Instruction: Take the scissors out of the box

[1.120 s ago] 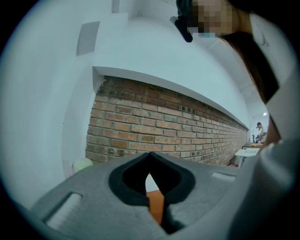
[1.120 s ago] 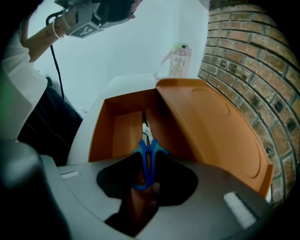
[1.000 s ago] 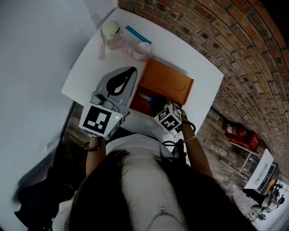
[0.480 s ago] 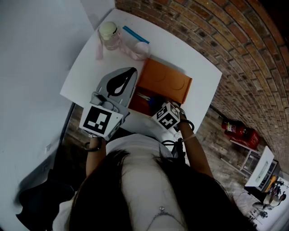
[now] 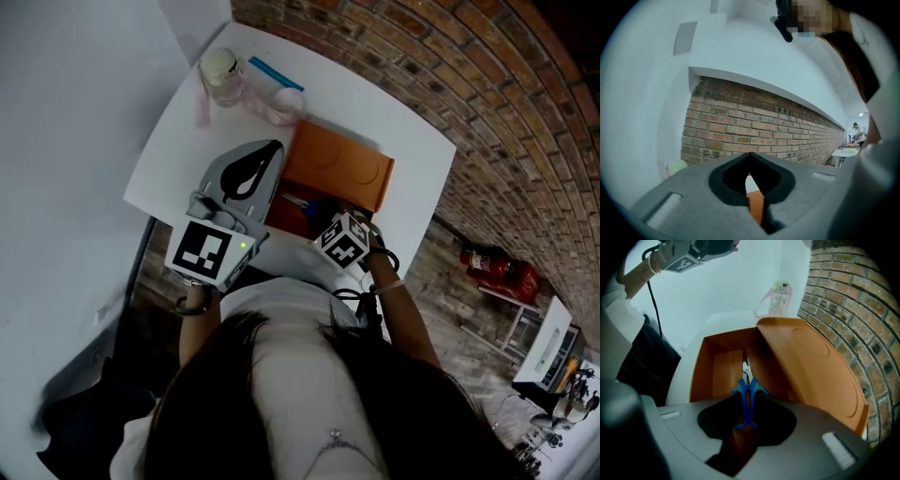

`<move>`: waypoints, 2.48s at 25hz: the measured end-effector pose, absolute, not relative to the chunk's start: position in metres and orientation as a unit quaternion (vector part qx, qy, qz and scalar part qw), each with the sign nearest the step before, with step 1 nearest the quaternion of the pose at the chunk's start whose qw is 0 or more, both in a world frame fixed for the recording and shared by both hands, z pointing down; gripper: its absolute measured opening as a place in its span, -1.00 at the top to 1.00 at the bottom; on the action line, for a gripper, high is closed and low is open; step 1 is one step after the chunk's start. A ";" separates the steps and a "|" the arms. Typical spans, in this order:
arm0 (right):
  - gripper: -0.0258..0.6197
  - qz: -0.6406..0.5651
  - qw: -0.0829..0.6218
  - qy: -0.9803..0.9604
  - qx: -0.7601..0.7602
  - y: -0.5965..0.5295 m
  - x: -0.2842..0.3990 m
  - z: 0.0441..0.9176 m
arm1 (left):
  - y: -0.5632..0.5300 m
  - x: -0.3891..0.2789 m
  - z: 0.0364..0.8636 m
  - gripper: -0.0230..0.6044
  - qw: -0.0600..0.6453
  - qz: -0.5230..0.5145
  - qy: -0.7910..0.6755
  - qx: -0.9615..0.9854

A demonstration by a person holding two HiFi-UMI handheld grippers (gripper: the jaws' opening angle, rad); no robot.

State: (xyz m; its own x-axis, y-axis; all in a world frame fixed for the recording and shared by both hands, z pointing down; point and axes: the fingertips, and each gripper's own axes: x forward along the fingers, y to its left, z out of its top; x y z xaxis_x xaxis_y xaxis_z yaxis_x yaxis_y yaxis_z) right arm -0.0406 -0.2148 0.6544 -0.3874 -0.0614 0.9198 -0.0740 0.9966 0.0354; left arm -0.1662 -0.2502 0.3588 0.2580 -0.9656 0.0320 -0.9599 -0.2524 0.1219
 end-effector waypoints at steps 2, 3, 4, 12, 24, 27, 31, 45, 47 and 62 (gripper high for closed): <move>0.61 0.006 0.555 -0.831 0.043 -0.215 -0.040 0.654 | -0.249 -0.165 0.359 0.93 0.059 -0.022 -0.607 0.792; 0.61 0.006 0.556 -0.830 0.044 -0.215 -0.039 0.654 | -0.248 -0.165 0.360 0.93 0.060 -0.019 -0.606 0.793; 0.61 0.005 0.557 -0.829 0.045 -0.216 -0.039 0.653 | -0.247 -0.165 0.360 0.93 0.060 -0.017 -0.605 0.793; 0.62 0.007 0.549 -0.833 0.061 -0.215 -0.034 0.645 | -0.240 -0.164 0.356 0.93 0.054 -0.019 -0.603 0.796; 0.62 0.006 0.536 -0.840 0.087 -0.212 -0.029 0.632 | -0.228 -0.159 0.347 0.93 0.042 -0.020 -0.596 0.801; 0.62 0.005 0.530 -0.842 0.096 -0.210 -0.027 0.628 | -0.225 -0.156 0.345 0.93 0.039 -0.017 -0.593 0.804; 0.62 0.004 0.524 -0.845 0.111 -0.209 -0.026 0.622 | -0.219 -0.156 0.343 0.93 0.037 -0.015 -0.593 0.804; 0.62 0.012 0.484 -0.859 0.163 -0.201 -0.021 0.599 | -0.192 -0.145 0.338 0.93 0.034 0.000 -0.586 0.810; 0.62 0.015 0.477 -0.863 0.168 -0.199 -0.021 0.595 | -0.189 -0.141 0.337 0.93 0.032 0.002 -0.585 0.810; 0.62 0.027 0.415 -0.888 0.195 -0.191 -0.020 0.564 | -0.155 -0.113 0.333 0.93 0.029 0.016 -0.592 0.805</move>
